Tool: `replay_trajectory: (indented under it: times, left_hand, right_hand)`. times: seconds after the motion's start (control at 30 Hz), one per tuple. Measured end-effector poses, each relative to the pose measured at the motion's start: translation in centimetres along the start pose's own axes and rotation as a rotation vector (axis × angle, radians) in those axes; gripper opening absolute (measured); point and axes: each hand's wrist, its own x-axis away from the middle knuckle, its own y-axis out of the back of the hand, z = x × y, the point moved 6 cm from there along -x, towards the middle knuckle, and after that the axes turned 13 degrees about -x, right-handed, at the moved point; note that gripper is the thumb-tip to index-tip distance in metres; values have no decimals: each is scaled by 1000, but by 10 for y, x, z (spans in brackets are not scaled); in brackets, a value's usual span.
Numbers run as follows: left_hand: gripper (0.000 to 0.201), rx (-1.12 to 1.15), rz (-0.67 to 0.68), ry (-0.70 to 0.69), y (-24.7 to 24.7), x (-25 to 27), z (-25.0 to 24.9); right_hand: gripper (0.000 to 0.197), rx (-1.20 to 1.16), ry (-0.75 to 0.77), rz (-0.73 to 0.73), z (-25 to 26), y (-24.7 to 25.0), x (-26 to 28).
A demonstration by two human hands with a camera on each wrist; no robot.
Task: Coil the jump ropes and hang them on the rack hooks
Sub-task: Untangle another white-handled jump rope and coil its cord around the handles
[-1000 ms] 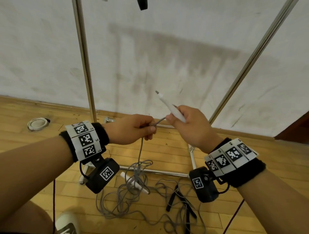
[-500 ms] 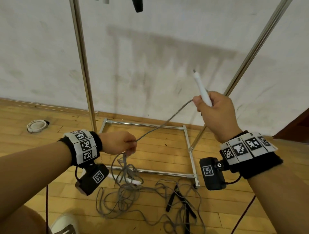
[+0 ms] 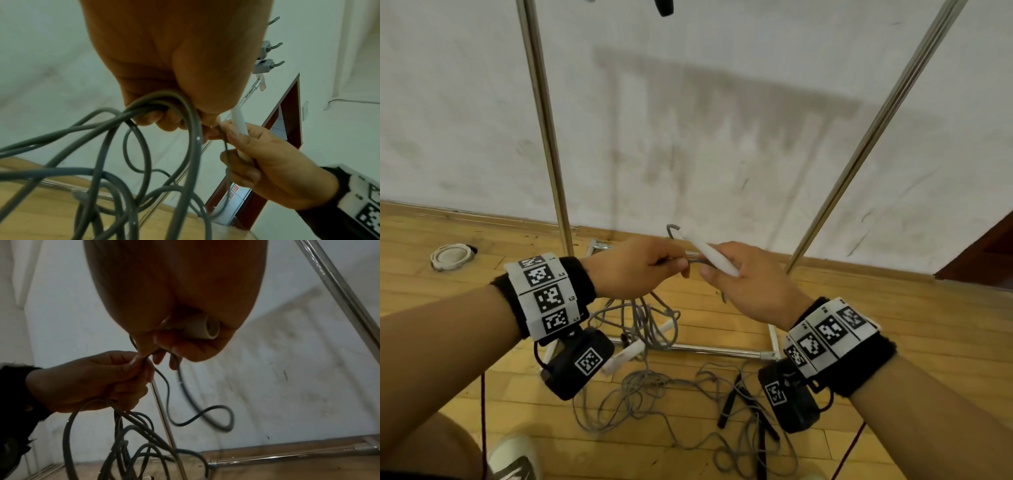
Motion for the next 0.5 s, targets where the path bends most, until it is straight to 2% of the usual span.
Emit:
replay_trajectory:
  times: [0.07, 0.2, 0.37, 0.5]
  left_hand:
    - [26, -7, -1, -30, 3, 3, -3]
    - [27, 16, 10, -28, 0, 7, -3]
    - [28, -34, 252, 57, -33, 13, 15]
    - [24, -37, 290, 104, -43, 14, 34]
  right_hand:
    - [12, -19, 29, 4, 2, -3, 1]
    - [24, 45, -11, -16, 1, 1, -5]
    - [30, 42, 57, -240, 15, 35, -19]
    - [28, -26, 116, -358, 19, 60, -20]
